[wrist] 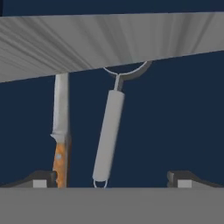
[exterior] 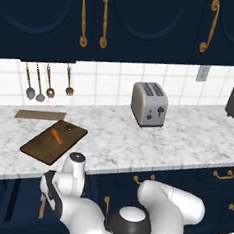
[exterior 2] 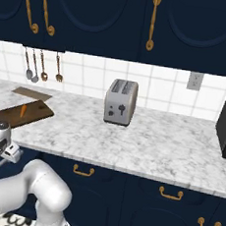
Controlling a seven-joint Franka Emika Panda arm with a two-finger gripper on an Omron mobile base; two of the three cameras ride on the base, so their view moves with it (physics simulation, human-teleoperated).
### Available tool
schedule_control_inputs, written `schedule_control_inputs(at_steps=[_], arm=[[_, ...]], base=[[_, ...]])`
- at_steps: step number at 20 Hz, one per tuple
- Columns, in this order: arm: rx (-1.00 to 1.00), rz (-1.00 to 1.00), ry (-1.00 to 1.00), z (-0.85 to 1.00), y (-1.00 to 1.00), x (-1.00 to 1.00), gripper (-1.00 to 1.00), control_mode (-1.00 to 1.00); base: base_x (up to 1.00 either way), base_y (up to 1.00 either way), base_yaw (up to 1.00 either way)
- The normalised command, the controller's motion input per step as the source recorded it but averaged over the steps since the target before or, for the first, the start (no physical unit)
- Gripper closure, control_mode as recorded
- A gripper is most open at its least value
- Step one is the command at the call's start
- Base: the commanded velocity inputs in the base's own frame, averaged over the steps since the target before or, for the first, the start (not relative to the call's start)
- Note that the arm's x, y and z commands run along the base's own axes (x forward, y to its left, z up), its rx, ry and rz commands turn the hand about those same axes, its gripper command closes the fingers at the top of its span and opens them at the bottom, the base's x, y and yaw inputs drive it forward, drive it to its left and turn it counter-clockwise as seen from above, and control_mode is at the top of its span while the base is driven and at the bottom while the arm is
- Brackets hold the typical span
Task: Place the appropriate cutting tool for cutting the carrot skin on the cutting board.
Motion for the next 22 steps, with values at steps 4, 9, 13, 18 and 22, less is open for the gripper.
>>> schedule_control_inputs(at_steps=[4,9,13,18,22], arm=[[0.00,-0.02,0.00,0.00,0.15,0.34,-1.00,-1.00],[-0.03,0.00,0.02,-0.17,0.19,0.36,-1.00,-1.00],[0.00,0.00,0.00,-0.07,0.04,0.03,-1.00,-1.00],[0.00,0.00,0.00,-0.24,0.00,0.00,-1.00,-1.00],[0.00,0.00,0.00,-0.11,0.00,0.00,-1.00,-1.00]], base=[[0.00,0.00,0.00],[0.00,0.00,0.00],[0.00,0.00,0.00],[0.00,0.00,0.00],[0.00,0.00,0.00]])
